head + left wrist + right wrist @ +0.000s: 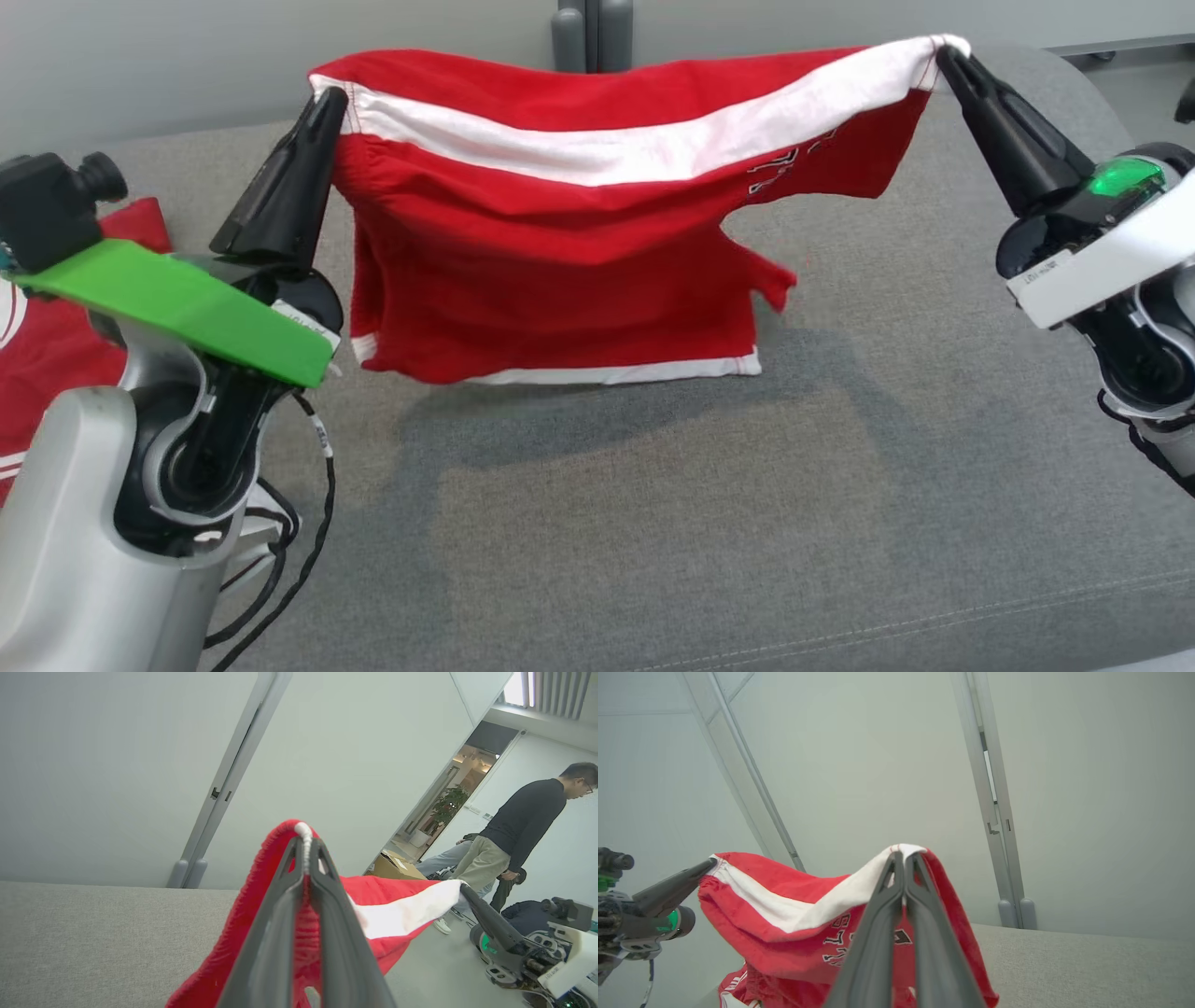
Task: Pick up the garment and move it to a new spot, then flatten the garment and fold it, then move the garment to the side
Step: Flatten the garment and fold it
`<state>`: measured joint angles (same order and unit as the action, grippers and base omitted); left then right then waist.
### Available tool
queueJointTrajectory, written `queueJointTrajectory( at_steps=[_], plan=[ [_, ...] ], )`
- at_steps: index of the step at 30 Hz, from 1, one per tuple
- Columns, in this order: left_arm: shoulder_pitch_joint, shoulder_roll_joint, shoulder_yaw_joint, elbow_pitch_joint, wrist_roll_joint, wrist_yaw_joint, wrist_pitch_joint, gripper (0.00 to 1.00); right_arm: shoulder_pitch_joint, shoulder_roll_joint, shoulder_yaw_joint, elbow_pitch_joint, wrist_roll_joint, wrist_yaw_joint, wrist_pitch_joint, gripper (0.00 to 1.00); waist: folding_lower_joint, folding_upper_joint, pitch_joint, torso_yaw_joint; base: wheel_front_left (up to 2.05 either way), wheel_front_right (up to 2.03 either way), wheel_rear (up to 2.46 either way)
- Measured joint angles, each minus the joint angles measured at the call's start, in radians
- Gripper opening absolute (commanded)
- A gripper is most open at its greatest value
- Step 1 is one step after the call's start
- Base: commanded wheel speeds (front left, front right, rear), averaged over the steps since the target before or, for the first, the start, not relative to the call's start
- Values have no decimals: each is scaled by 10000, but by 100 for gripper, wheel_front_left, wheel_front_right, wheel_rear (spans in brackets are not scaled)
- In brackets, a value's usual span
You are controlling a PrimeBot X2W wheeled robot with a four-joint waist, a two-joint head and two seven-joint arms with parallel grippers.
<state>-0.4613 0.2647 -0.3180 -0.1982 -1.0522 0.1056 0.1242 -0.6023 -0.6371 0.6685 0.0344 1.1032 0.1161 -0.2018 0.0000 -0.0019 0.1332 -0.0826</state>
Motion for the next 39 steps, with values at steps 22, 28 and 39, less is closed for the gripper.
queueJointTrajectory(
  at_steps=[22, 28, 39],
  plan=[
    [887, 662, 1110, -1492, -1220, 192, 2702, 0, 1819, -1258, -1641, -3847, 4391, -314, 610, 0, 0, 0, 162, -406, 0, 0, 0],
    [-583, 755, 600, 1348, -111, 192, 3547, 0, -343, 514, -1457, -1634, 4752, -2098, 1223, 0, 0, 0, 876, -234, 0, 0, 0],
    [-6288, -1463, 263, 2134, 2119, 182, 1409, 0, -6186, 2755, -2953, 326, 2943, -2564, -485, 0, 0, 0, 2261, 361, 0, 0, 0]
  ],
)
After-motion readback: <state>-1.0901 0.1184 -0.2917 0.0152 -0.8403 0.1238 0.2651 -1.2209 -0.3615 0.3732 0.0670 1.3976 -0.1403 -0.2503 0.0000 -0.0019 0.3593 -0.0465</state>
